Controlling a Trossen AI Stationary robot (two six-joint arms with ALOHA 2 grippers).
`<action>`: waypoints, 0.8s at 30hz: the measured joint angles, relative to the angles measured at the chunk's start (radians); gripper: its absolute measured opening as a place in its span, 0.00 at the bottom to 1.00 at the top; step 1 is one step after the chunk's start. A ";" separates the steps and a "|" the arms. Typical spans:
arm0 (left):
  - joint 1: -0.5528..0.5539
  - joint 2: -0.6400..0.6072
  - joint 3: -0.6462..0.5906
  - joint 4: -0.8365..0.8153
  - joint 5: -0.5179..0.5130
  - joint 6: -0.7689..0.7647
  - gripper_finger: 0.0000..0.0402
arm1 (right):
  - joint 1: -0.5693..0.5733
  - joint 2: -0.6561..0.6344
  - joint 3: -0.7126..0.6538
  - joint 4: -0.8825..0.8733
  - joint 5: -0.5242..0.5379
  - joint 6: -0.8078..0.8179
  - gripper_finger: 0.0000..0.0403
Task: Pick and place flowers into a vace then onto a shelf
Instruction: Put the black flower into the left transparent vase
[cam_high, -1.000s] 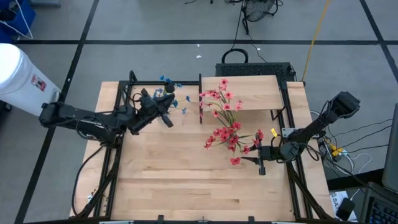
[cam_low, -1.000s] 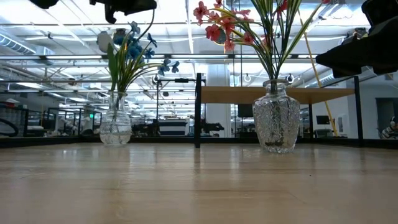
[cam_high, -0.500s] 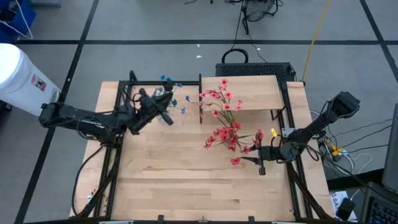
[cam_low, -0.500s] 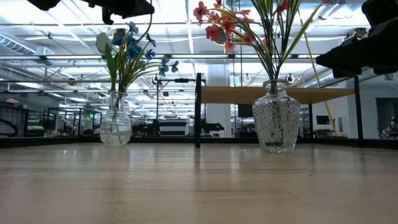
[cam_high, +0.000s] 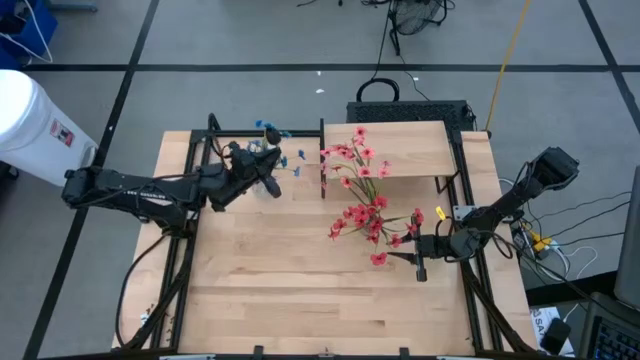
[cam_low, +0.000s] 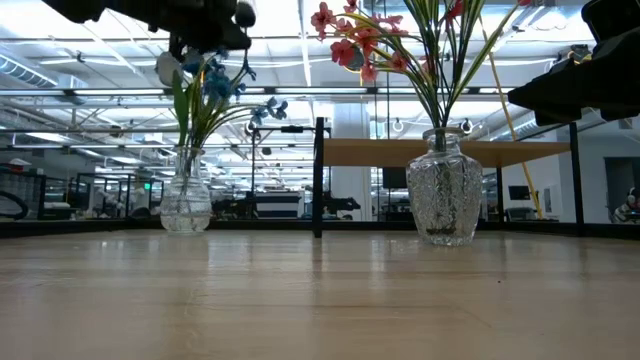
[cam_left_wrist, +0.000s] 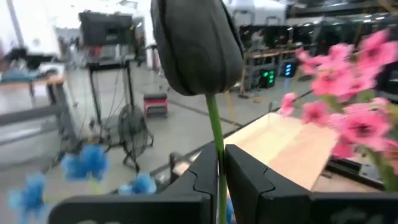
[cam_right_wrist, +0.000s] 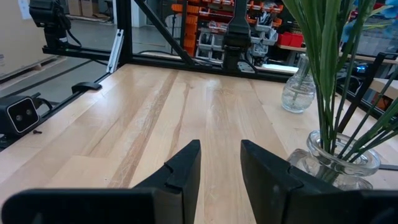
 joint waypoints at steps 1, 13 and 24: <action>0.009 0.000 0.000 -0.022 -0.003 -0.028 0.09 | 0.000 0.000 0.000 0.000 0.000 0.000 0.26; 0.033 0.000 0.000 -0.208 -0.010 -0.187 0.03 | 0.000 0.000 0.000 0.000 0.000 0.000 0.26; 0.026 0.000 0.000 -0.231 -0.002 -0.291 0.14 | 0.000 0.000 0.000 0.000 0.000 0.001 0.26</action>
